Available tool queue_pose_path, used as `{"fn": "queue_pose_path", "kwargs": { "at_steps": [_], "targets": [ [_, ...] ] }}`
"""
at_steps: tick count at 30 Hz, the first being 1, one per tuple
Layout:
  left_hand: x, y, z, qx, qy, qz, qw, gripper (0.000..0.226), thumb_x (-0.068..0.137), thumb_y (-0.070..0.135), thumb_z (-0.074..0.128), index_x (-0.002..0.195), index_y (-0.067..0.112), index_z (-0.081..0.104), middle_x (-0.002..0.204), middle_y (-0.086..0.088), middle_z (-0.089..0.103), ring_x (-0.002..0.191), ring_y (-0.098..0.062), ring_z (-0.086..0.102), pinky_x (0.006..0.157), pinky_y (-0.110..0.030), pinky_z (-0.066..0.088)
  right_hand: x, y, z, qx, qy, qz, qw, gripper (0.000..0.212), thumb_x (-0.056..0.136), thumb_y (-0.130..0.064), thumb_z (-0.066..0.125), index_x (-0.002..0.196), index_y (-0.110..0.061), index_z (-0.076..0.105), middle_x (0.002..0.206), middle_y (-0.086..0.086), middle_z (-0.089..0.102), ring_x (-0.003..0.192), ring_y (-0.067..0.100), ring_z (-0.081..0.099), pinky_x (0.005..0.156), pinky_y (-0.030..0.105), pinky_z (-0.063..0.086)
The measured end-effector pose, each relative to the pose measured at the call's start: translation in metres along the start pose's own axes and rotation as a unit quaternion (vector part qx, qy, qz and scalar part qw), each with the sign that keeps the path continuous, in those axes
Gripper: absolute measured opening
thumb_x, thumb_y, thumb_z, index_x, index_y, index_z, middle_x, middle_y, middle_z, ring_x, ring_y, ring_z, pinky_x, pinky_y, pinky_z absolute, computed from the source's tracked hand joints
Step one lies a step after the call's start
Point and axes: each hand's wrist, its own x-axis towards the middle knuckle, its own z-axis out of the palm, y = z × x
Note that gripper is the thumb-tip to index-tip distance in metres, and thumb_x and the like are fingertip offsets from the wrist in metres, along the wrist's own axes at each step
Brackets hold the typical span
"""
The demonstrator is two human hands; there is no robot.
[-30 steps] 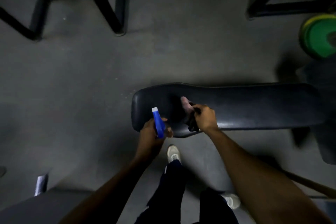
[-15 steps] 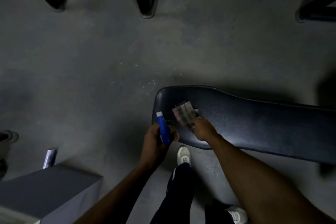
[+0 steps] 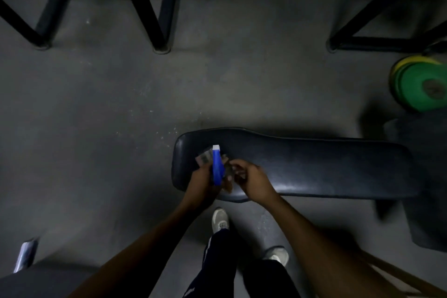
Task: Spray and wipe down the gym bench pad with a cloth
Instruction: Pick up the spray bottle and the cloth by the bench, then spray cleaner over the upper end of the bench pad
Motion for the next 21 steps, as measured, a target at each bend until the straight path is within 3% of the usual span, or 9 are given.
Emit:
{"fn": "queue_pose_path", "kwargs": {
  "at_steps": [2,4,6,9,13,16,21],
  "targets": [
    [-0.001,0.021,0.016,0.019,-0.028,0.021,0.999,0.048,0.090,0.017,0.072,0.136,0.017,0.057,0.115,0.011,0.063,0.110,-0.006,0.062,0.097,-0.020,0.046,-0.026,-0.003,-0.017,0.035,0.042,-0.019,0.998,0.043,0.092,-0.009,0.070,0.133,-0.021,0.066,0.126,0.002,0.072,0.113,0.012,0.068,0.101,0.025,0.054],
    [-0.009,0.045,0.034,0.015,-0.055,0.050,0.997,0.051,0.091,0.018,0.070,0.139,0.019,0.054,0.122,0.011,0.061,0.114,-0.005,0.058,0.098,-0.019,0.042,-0.055,0.000,-0.036,0.102,0.078,-0.038,0.991,0.047,0.089,-0.003,0.071,0.132,-0.019,0.066,0.125,-0.003,0.072,0.112,0.002,0.067,0.105,0.031,0.054],
    [-0.016,0.065,0.052,0.021,-0.074,0.058,0.995,0.036,0.089,0.016,0.070,0.124,0.020,0.065,0.115,0.006,0.069,0.106,-0.010,0.065,0.090,-0.021,0.049,-0.082,0.011,-0.054,0.153,0.105,-0.058,0.981,0.051,0.089,0.000,0.069,0.134,-0.022,0.064,0.127,-0.009,0.069,0.116,-0.005,0.064,0.105,0.027,0.053],
    [-0.027,0.094,0.083,0.072,-0.103,0.076,0.989,0.016,0.084,0.013,0.069,0.092,0.026,0.070,0.090,0.007,0.072,0.083,0.001,0.066,0.074,-0.023,0.049,-0.120,0.027,-0.082,0.171,0.150,-0.089,0.970,0.057,0.087,-0.018,0.071,0.141,-0.031,0.058,0.133,-0.010,0.064,0.124,0.005,0.061,0.105,0.027,0.050],
    [-0.049,0.137,0.137,0.097,-0.142,0.115,0.978,0.019,0.082,0.018,0.071,0.073,0.035,0.066,0.077,0.010,0.070,0.070,0.007,0.061,0.070,-0.025,0.050,-0.166,0.054,-0.124,0.084,0.184,-0.106,0.973,0.071,0.078,-0.045,0.064,0.147,-0.027,0.054,0.130,-0.005,0.057,0.123,0.016,0.053,0.105,0.027,0.045],
    [-0.065,0.164,0.181,0.088,-0.182,0.129,0.971,0.010,0.072,0.024,0.065,0.077,0.032,0.067,0.079,0.006,0.071,0.071,-0.002,0.061,0.075,-0.037,0.054,-0.199,0.079,-0.155,0.072,0.212,-0.099,0.970,0.070,0.077,-0.047,0.060,0.143,-0.023,0.059,0.121,-0.002,0.057,0.117,0.018,0.054,0.103,0.026,0.044],
    [-0.084,0.199,0.251,0.004,-0.226,0.157,0.961,0.032,0.080,0.003,0.069,0.093,0.032,0.071,0.089,0.016,0.075,0.088,0.005,0.067,0.081,-0.020,0.050,-0.248,0.119,-0.195,0.128,0.292,-0.091,0.943,0.060,0.079,-0.038,0.067,0.136,-0.018,0.065,0.114,0.000,0.058,0.107,0.013,0.061,0.099,0.023,0.047]
  ]
}}
